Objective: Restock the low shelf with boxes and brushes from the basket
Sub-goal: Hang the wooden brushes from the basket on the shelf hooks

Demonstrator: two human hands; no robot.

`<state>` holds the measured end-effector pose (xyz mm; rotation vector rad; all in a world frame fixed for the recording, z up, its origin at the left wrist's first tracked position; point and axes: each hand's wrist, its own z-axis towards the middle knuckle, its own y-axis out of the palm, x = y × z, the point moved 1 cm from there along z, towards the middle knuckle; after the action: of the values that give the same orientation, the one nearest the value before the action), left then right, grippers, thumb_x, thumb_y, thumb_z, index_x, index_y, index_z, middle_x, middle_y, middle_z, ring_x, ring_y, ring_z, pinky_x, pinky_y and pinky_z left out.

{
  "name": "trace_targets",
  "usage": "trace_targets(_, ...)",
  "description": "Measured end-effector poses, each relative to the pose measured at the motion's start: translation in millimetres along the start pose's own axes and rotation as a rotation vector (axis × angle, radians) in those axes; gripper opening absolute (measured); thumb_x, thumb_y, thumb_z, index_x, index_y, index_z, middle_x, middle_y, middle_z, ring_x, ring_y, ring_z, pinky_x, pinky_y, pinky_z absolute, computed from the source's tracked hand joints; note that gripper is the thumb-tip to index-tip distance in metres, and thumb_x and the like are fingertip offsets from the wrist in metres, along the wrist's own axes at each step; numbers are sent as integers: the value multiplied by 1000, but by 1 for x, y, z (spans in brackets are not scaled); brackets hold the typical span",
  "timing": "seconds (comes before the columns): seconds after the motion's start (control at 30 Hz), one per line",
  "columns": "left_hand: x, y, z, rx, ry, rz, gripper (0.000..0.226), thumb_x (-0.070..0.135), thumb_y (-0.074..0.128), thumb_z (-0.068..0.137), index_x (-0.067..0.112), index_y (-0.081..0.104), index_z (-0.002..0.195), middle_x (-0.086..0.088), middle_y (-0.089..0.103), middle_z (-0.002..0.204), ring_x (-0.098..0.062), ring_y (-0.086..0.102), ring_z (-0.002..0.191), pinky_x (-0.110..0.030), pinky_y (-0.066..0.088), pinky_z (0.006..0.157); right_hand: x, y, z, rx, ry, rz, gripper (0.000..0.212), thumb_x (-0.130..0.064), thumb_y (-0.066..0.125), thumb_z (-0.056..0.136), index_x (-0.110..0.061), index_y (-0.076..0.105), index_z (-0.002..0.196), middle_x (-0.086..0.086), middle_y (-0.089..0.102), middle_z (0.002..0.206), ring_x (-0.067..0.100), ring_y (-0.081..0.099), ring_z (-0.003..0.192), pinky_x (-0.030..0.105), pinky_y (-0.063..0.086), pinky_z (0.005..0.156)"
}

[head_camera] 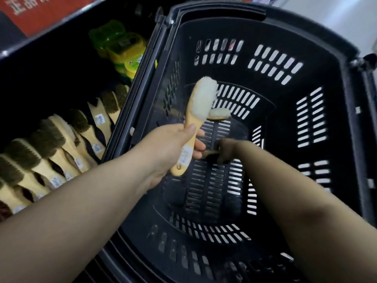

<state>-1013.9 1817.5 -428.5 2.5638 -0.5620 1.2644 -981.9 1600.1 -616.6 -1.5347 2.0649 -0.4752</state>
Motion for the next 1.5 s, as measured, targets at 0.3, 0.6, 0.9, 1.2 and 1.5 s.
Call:
trace_targets(0.3,3,4,-5,-17,-45,114,12,5,50,94,16,56,95,-11,64,109,-21,64,92,-38,50,89,-29,-118,-126,-540,-453,544,38,14,65,70,-9,64,100,12,69,102,19,68,94,25,56,78)
trace_targets(0.6,9,4,-16,-242,-53,-30,22,27,36,102,19,56,108,-1,73,69,-13,67,58,-19,51,47,-39,-136,-176,-53,-751,590,55,28,61,64,-20,78,86,-3,60,118,18,58,111,35,53,88)
trace_targets(0.9,6,-1,-12,-246,-98,-89,39,14,70,78,14,57,114,-5,71,98,-17,67,88,-30,53,73,-26,-111,-130,-48,-796,962,51,27,54,66,-18,78,75,-4,67,109,13,66,99,22,55,74)
trace_targets(1.2,-6,2,-3,46,-68,265,27,11,66,85,13,55,109,-8,67,97,-24,63,93,-38,50,84,3,-66,-14,368,-138,1322,34,-2,56,89,-12,60,120,4,67,100,13,65,84,26,54,79)
trace_targets(1.5,-4,2,-5,56,-28,323,18,12,64,85,21,62,100,-4,72,93,-22,68,91,-45,51,89,-9,-52,70,443,157,130,70,-15,53,89,-16,16,148,9,19,154,33,17,140,45,20,115)
